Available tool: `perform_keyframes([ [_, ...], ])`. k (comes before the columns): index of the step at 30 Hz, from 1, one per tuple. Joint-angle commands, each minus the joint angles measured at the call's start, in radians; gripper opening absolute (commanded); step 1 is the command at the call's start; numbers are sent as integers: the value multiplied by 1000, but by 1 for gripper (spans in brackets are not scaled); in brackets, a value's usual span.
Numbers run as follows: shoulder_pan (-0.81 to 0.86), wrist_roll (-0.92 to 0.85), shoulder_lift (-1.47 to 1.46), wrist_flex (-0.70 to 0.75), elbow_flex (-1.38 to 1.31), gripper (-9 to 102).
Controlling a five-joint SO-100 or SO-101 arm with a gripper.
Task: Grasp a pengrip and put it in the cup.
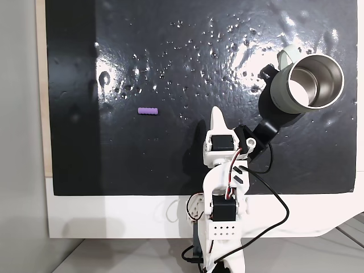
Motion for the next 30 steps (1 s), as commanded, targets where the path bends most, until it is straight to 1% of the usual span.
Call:
perform_keyframes([
  [1, -9, 12, 14, 3, 41, 0],
  [6, -9, 9, 14, -3, 35, 0],
  [9, -8, 5, 14, 6, -17, 0],
  [14, -101, -9, -46, 138, -229, 0],
  [17, -127, -14, -212, 173, -402, 1],
  [22, -133, 32, -514, 287, -704, 9],
  [27, -176, 146, -770, 460, -963, 19],
  [30, -206, 218, -936, 563, -1118, 22],
])
